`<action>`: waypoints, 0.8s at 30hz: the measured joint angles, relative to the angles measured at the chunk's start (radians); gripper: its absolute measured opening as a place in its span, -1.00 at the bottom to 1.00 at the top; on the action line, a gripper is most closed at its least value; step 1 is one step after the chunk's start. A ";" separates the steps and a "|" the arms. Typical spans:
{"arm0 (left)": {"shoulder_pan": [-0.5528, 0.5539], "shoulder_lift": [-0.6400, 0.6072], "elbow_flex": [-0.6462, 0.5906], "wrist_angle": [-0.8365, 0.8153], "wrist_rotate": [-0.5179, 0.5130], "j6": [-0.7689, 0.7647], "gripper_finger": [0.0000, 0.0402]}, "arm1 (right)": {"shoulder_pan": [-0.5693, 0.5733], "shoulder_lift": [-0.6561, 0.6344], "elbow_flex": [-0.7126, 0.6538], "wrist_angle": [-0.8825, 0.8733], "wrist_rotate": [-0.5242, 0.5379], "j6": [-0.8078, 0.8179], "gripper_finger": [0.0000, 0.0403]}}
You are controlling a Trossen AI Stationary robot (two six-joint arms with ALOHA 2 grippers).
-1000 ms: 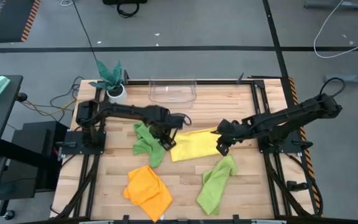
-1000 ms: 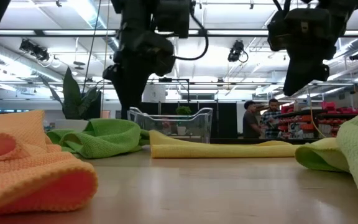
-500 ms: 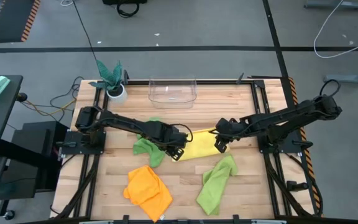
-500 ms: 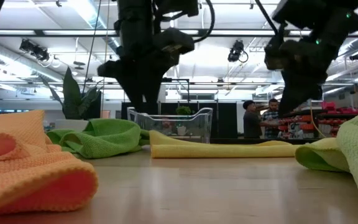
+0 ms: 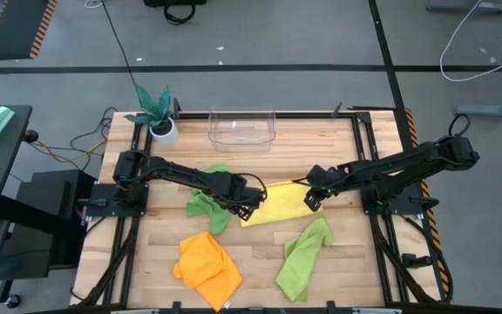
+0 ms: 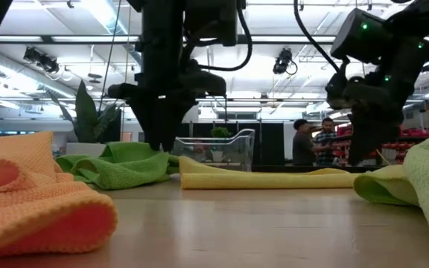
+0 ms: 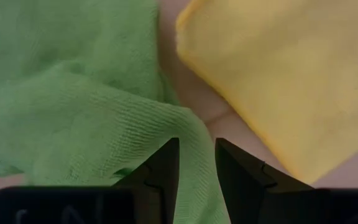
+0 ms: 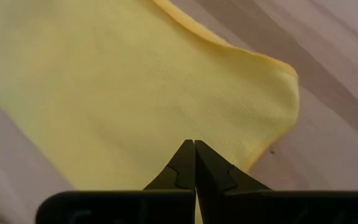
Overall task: Fold microfiber towels
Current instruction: Fold the yellow towel
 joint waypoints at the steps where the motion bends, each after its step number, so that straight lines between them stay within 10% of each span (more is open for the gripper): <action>1: 0.000 0.003 0.000 0.007 0.000 -0.003 -0.45 | 0.000 0.011 0.000 0.011 -0.001 0.000 -0.99; 24: 0.026 0.009 0.000 0.081 -0.060 0.077 -0.51 | -0.280 0.094 0.001 -0.038 0.010 0.003 -0.99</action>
